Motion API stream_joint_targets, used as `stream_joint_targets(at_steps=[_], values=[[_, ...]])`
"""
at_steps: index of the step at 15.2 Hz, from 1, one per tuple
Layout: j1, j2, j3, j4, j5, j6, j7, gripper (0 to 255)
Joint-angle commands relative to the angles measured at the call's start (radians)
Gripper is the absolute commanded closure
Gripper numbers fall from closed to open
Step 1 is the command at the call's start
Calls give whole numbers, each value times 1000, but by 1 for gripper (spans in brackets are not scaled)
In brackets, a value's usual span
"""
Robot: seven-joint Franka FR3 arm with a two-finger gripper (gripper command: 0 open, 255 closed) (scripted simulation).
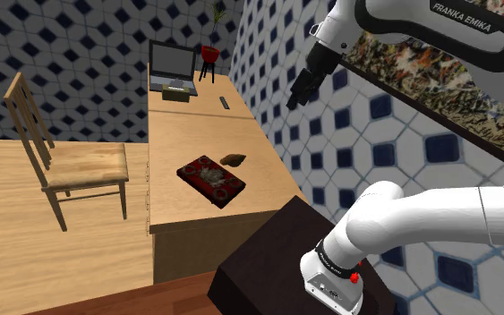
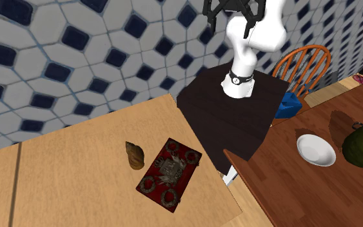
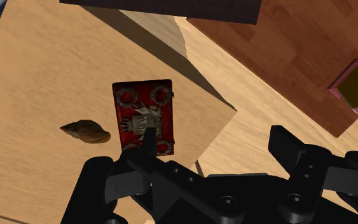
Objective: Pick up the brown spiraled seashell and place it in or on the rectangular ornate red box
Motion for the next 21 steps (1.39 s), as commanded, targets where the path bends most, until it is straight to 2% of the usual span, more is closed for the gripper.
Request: stream_joint_targets(at_steps=[1,11,21], values=[[0,0,0,0,0,0,0,0],[5,150,-40,-185,-115,328,-184,0],[-8,442,-85,-234,-233,680,-326,0]])
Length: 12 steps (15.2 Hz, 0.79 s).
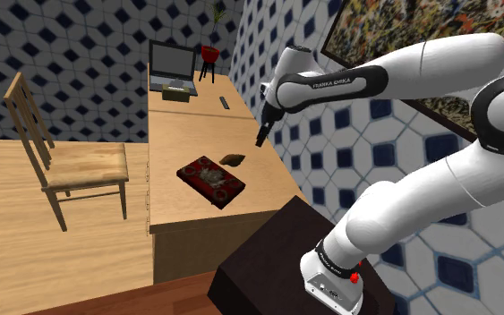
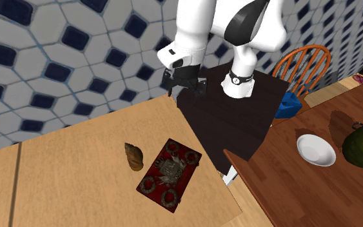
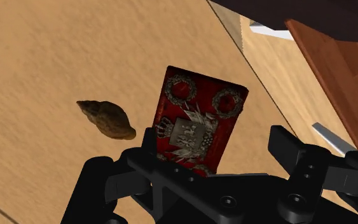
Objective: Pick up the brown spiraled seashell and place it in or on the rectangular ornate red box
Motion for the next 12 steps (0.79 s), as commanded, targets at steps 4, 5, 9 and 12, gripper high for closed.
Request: stream_joint_targets(at_steps=[4,5,9,12], values=[[-13,187,-19,30,-62,171,-57,0],[-15,225,-22,39,-75,202,-66,0],[-27,383,-34,94,-129,318,-94,0],[-34,504,-43,150,-173,392,-108,0]])
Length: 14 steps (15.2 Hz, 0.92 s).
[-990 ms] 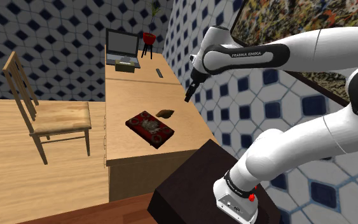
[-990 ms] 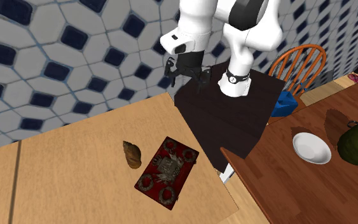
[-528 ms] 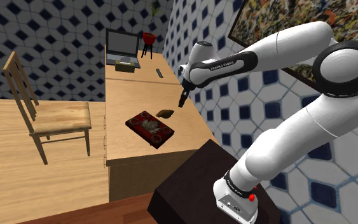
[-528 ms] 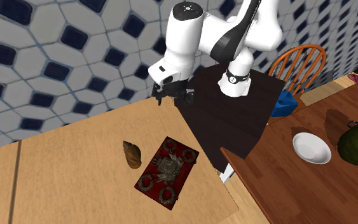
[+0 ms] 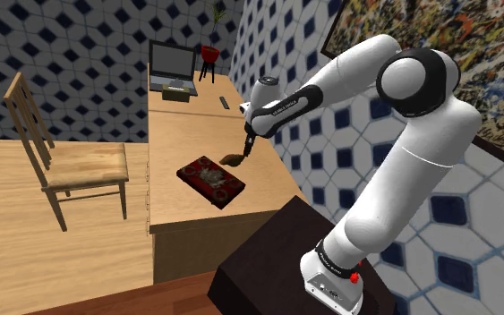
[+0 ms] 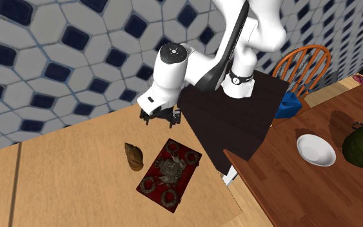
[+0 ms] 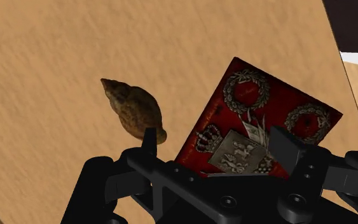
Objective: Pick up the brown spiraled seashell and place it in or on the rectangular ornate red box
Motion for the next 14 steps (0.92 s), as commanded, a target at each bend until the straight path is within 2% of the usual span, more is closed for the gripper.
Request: stream_joint_targets(at_steps=[1,11,14], values=[[-4,85,-7,39,-31,54,-8,0],[-9,487,-52,331,-148,208,-49,0],[-14,532,-55,362,-151,226,-51,0]])
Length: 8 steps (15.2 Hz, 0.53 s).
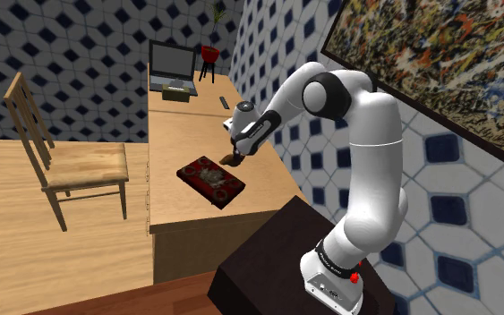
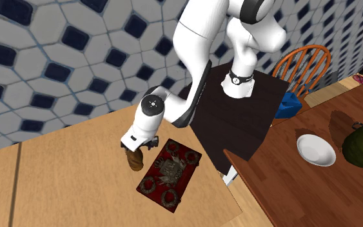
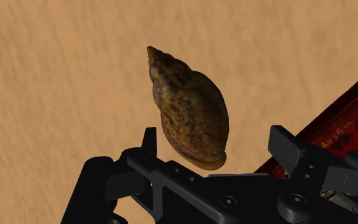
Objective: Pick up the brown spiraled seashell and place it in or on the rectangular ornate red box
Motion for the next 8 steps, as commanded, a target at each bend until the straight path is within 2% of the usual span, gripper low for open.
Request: stream_joint_targets(at_steps=[1,8], values=[[-2,33,-2,22,-1,13,1,0],[-14,98,-3,62,0,41,2,0]])
